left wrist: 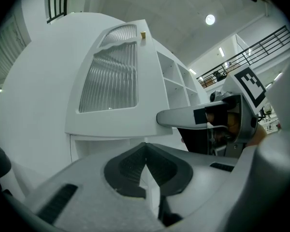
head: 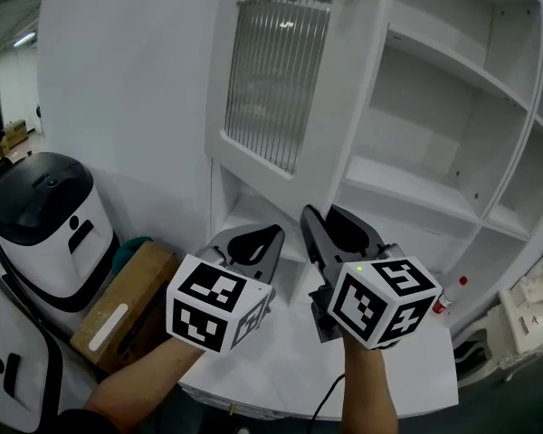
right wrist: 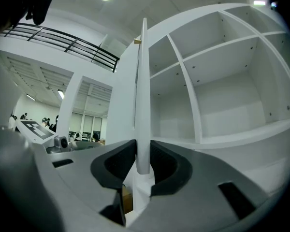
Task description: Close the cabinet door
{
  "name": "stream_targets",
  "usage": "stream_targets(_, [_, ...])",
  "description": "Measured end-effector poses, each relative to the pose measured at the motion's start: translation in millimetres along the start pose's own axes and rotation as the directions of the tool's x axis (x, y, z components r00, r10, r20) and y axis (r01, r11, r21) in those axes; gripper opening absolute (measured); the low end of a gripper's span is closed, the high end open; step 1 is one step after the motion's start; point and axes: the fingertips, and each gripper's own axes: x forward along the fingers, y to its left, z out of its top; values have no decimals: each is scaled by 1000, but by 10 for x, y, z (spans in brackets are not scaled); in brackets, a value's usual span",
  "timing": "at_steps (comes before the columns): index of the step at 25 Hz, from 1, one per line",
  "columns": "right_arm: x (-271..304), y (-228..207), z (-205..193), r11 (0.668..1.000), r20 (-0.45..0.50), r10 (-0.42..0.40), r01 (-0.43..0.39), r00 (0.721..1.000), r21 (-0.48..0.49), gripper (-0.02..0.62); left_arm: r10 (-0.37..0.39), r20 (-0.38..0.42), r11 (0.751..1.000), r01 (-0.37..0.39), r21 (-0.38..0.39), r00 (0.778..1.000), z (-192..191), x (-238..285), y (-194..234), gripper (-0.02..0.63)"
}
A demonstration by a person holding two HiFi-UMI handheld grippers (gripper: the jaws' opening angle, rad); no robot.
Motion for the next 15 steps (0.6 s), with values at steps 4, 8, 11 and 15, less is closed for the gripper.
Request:
stream_targets(4, [37,-76,-7,1000,-6,15,-15,1000,-9,95,19,14,1000,-19,-1,1000,19,69,33,12])
stream_targets(8, [64,-152,-24,999,-17,30,-31,999,-18,98,36,20,999,-36,-2,999,14,148,54,12])
stream_targets(11, [87,-215,-28,999,-21,35,-36,999,-27,100,51,27,999,-51,-6,998,24,195,72,12])
stream_targets(15, [125,-305,-19,998,-22,24,-25,999,-51,107,63,42,998,-62,-11,997,62,257,84,12])
